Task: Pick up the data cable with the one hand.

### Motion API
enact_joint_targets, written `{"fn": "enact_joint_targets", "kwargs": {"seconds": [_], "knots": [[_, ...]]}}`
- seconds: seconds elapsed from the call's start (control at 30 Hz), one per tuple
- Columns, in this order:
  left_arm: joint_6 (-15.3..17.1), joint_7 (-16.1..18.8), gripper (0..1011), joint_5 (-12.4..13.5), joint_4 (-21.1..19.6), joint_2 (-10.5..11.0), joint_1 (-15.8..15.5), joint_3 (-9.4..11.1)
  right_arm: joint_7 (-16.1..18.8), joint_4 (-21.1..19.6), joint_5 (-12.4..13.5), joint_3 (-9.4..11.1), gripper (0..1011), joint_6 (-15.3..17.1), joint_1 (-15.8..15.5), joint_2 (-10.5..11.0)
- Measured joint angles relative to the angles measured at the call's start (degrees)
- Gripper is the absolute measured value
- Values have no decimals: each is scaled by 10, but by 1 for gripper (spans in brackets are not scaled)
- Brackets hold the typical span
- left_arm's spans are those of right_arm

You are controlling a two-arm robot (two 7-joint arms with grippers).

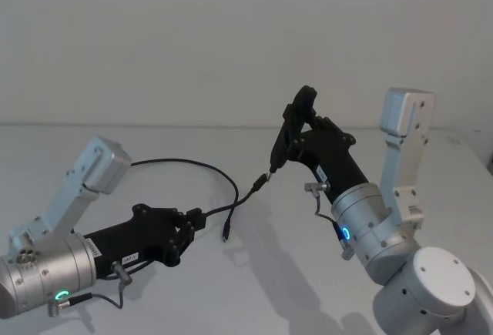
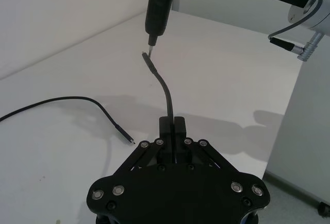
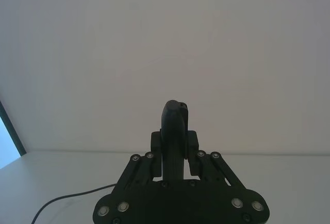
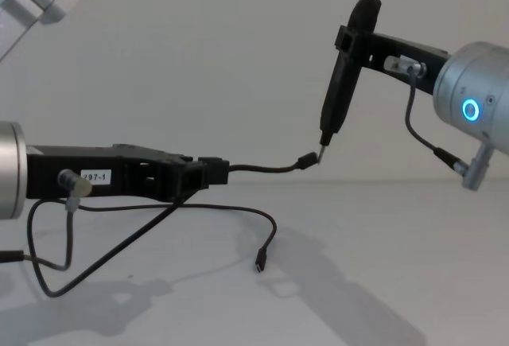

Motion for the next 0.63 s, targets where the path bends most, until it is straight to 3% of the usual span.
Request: {"fn": "enact_joint_targets", "kwargs": {"seconds": [0.63], "knots": [[0, 0, 40, 0, 0, 0, 0, 0, 7, 15, -3, -6, 279, -18, 2, 0]]}}
